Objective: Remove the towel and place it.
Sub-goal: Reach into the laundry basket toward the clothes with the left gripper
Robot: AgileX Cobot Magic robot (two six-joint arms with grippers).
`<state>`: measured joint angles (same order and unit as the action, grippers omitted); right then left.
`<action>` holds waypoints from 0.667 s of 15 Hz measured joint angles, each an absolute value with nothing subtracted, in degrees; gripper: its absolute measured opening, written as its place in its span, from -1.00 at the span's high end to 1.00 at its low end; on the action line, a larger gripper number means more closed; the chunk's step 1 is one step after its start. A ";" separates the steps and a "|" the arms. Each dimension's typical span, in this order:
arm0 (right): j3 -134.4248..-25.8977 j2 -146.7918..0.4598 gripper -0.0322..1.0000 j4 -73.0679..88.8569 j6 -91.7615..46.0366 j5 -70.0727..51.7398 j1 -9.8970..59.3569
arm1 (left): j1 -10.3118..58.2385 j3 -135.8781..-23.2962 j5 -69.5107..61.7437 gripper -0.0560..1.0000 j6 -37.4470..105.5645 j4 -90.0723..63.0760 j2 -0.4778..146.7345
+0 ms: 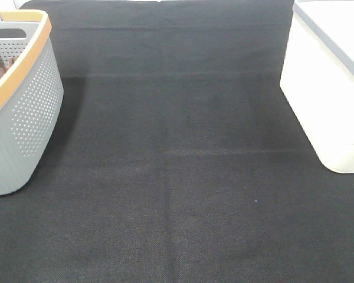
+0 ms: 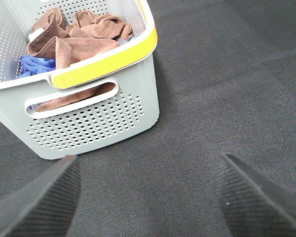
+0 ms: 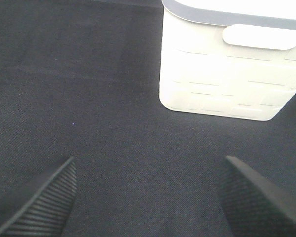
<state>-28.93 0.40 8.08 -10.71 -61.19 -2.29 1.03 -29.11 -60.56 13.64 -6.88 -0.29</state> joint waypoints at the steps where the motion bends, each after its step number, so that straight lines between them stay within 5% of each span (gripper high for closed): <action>1: -28.93 0.40 -0.52 8.08 -10.71 -61.19 -2.29 | 1.03 -29.11 -60.56 -0.48 13.64 -6.88 -0.29; 10: -28.93 0.40 -0.52 8.08 -10.71 -61.19 -2.29 | 1.03 -29.11 -60.56 -0.48 13.64 -6.88 -0.29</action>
<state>-28.93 0.40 8.08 -10.71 -61.19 -2.29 1.03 -29.11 -60.56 13.64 -6.88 -0.29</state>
